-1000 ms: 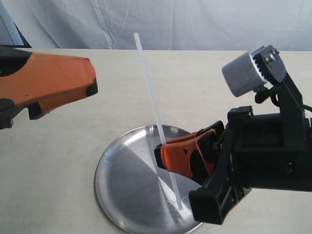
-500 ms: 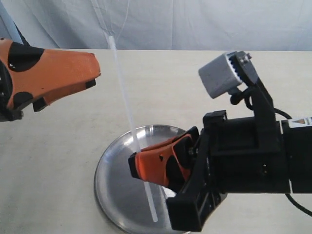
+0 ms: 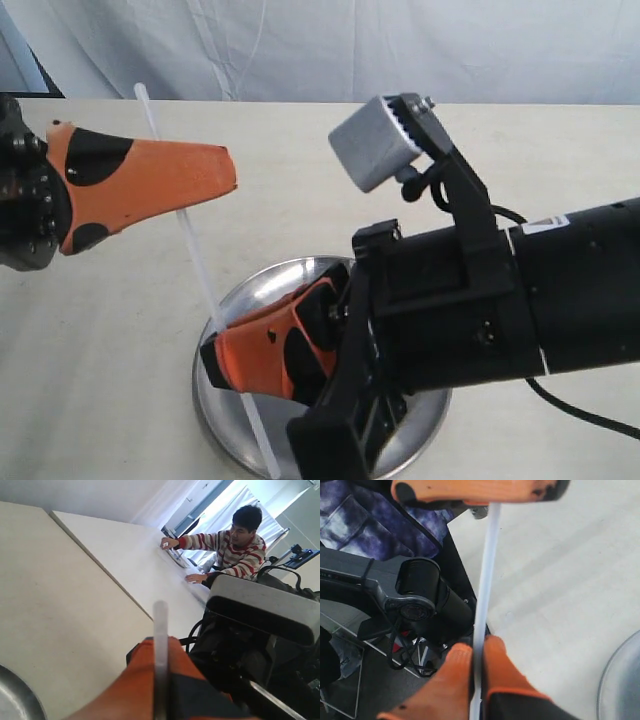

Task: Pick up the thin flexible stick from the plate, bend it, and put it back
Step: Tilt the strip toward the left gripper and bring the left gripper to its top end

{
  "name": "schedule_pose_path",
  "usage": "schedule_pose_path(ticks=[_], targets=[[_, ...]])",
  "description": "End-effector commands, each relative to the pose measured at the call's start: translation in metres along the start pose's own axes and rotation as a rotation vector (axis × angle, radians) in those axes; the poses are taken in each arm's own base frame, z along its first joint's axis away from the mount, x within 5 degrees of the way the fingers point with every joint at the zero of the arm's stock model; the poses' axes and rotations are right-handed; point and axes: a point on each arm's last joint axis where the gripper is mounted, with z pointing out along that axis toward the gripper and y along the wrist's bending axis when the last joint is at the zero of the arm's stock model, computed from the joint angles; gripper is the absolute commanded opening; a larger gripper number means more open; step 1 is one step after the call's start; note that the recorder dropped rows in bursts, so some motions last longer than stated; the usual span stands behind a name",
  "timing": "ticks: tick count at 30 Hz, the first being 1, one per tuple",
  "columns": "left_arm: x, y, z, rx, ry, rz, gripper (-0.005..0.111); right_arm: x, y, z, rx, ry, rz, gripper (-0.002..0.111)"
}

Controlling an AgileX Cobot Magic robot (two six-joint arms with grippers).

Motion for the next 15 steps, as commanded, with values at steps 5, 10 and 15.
schedule_pose_path(ticks=[5, 10, 15], targets=[[-0.014, -0.006, 0.001, -0.018, -0.037, 0.093, 0.0, 0.004, 0.0, -0.001, 0.004, 0.061, -0.106, 0.001], [-0.028, -0.016, 0.002, 0.002, -0.065, 0.161, 0.0, 0.004, -0.009, -0.002, 0.104, 0.073, -0.113, 0.045], [-0.029, -0.017, 0.002, 0.004, -0.067, 0.168, 0.0, 0.003, -0.019, -0.004, 0.221, 0.056, -0.066, 0.059]])
